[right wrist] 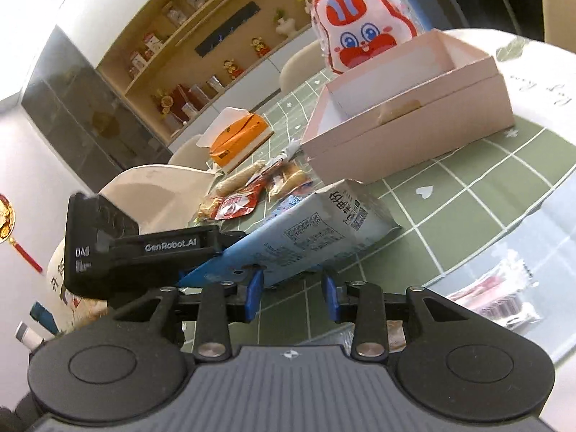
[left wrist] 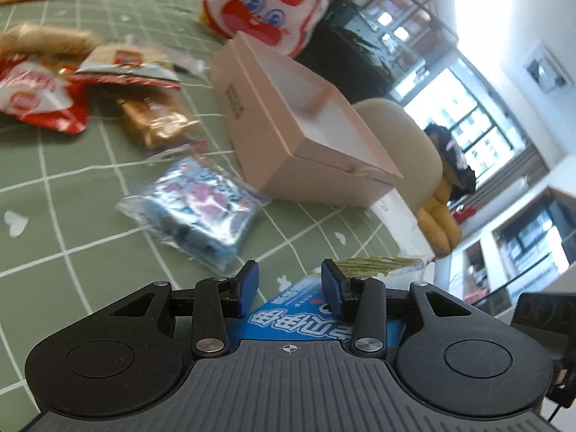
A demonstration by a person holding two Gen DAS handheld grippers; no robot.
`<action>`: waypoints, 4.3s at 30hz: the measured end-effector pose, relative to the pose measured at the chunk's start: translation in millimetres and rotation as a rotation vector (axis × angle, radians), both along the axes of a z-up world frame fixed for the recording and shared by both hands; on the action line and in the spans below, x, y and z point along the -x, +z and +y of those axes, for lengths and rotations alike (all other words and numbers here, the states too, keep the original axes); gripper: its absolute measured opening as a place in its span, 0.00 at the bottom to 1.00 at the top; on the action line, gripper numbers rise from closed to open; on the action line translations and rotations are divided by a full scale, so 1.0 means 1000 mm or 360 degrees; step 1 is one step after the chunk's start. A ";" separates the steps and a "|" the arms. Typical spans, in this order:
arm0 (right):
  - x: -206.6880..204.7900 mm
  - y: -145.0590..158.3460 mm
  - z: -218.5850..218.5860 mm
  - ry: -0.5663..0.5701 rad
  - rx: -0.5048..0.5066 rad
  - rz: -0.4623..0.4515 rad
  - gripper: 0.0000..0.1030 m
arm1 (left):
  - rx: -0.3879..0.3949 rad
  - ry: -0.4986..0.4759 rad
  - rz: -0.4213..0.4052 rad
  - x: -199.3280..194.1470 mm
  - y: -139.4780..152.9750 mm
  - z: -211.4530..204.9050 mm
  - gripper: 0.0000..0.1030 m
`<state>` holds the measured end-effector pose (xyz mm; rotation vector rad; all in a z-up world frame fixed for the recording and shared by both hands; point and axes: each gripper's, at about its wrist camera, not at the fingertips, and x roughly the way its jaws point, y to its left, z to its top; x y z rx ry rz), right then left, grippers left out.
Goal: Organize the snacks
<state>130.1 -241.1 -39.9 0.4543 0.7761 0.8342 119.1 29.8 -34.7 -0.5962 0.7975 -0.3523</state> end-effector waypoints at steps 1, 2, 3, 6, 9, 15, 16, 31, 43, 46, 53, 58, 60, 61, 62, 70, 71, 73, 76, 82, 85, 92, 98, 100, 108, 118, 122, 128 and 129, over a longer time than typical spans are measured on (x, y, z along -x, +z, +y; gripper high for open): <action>0.000 0.000 0.002 -0.0015 -0.0002 0.0016 0.41 | 0.0009 0.0015 0.0001 0.001 0.000 0.003 0.43; 0.000 0.000 0.003 -0.0030 -0.0008 0.0031 0.44 | 0.0008 0.0028 -0.0006 0.002 0.000 0.005 0.43; 0.000 0.001 0.004 -0.0040 -0.0011 0.0031 0.46 | 0.0003 0.0035 -0.0013 0.002 0.000 0.005 0.43; 0.005 0.006 0.007 -0.0081 0.0054 -0.0022 0.51 | -0.0024 0.0039 -0.0032 0.003 0.001 0.004 0.43; 0.008 0.010 0.008 -0.0103 0.0078 -0.0046 0.51 | -0.0003 0.0029 -0.0024 0.003 0.005 0.006 0.42; 0.005 0.015 0.013 -0.0141 0.0119 -0.0086 0.51 | -0.0020 -0.0085 -0.0170 0.015 0.036 0.010 0.41; 0.004 0.014 0.015 -0.0135 0.0126 -0.0086 0.51 | -0.0033 -0.0102 -0.0186 0.016 0.041 0.009 0.41; -0.002 0.010 0.006 -0.0235 0.0181 -0.0167 0.51 | -0.0557 -0.0444 -0.0425 0.039 0.067 -0.031 0.42; 0.058 0.012 -0.019 -0.0390 0.0856 -0.0414 0.67 | -0.0860 -0.0544 -0.0293 0.047 0.026 -0.070 0.43; 0.074 0.012 -0.021 -0.0387 0.0902 -0.0412 0.67 | -0.0781 -0.0483 -0.0282 0.045 0.027 -0.064 0.43; 0.063 0.005 -0.008 -0.0354 0.0771 -0.0173 0.71 | -0.0549 -0.0193 -0.0238 0.035 0.031 -0.023 0.43; 0.042 0.000 0.014 -0.0533 0.0807 -0.0210 0.72 | -0.0494 -0.0137 -0.0183 0.027 0.023 -0.007 0.42; 0.041 -0.005 0.025 -0.0513 0.0916 -0.0315 0.72 | -0.0485 -0.0171 -0.0164 0.024 0.019 -0.009 0.42; 0.044 -0.008 0.030 -0.0477 0.0987 -0.0389 0.72 | -0.0494 -0.0181 -0.0160 0.024 0.018 -0.011 0.42; 0.047 -0.008 0.030 -0.0447 0.1014 -0.0472 0.72 | -0.0499 -0.0187 -0.0164 0.024 0.017 -0.011 0.42; 0.034 -0.006 -0.010 -0.0382 0.0939 -0.0431 0.63 | -0.0510 -0.0200 -0.0168 0.019 0.015 -0.018 0.42; 0.034 -0.006 -0.011 -0.0384 0.0942 -0.0434 0.59 | -0.0510 -0.0198 -0.0162 0.018 0.015 -0.019 0.43; 0.033 -0.006 -0.011 -0.0383 0.0921 -0.0434 0.54 | -0.0512 -0.0196 -0.0148 0.015 0.014 -0.021 0.43; 0.032 -0.005 -0.002 -0.0341 0.0919 -0.0448 0.44 | -0.0525 -0.0201 -0.0137 0.011 0.013 -0.024 0.43; 0.027 -0.002 0.014 -0.0269 0.0840 -0.0437 0.41 | -0.0506 -0.0234 -0.0125 0.011 0.012 -0.022 0.43; 0.023 -0.004 0.025 -0.0262 0.0851 -0.0454 0.41 | -0.0506 -0.0270 -0.0126 0.013 0.013 -0.023 0.49; 0.024 -0.006 0.023 -0.0245 0.0811 -0.0485 0.41 | -0.0533 -0.0276 -0.0142 0.005 0.012 -0.022 0.44; 0.024 -0.008 0.015 -0.0228 0.0743 -0.0491 0.41 | -0.0602 -0.0392 -0.0158 -0.001 0.015 -0.041 0.60; 0.024 -0.010 0.011 -0.0225 0.0715 -0.0492 0.41 | -0.0639 -0.0391 -0.0150 -0.001 0.016 -0.048 0.60; 0.033 -0.011 0.002 -0.0245 0.0685 -0.0506 0.39 | -0.0554 -0.0214 -0.0057 0.000 0.016 -0.043 0.30; 0.047 -0.006 -0.016 -0.0254 0.0638 -0.0513 0.27 | -0.0665 -0.0170 -0.0344 0.044 0.046 -0.064 0.16; 0.054 -0.002 -0.020 -0.0260 0.0633 -0.0533 0.27 | -0.0702 -0.0163 -0.0437 0.063 0.055 -0.066 0.15; 0.061 0.015 -0.029 -0.0294 0.0612 -0.0598 0.26 | -0.0671 -0.0130 -0.0496 0.078 0.065 -0.059 0.15; 0.062 0.018 -0.030 -0.0300 0.0612 -0.0612 0.26 | -0.0663 -0.0125 -0.0507 0.079 0.067 -0.058 0.15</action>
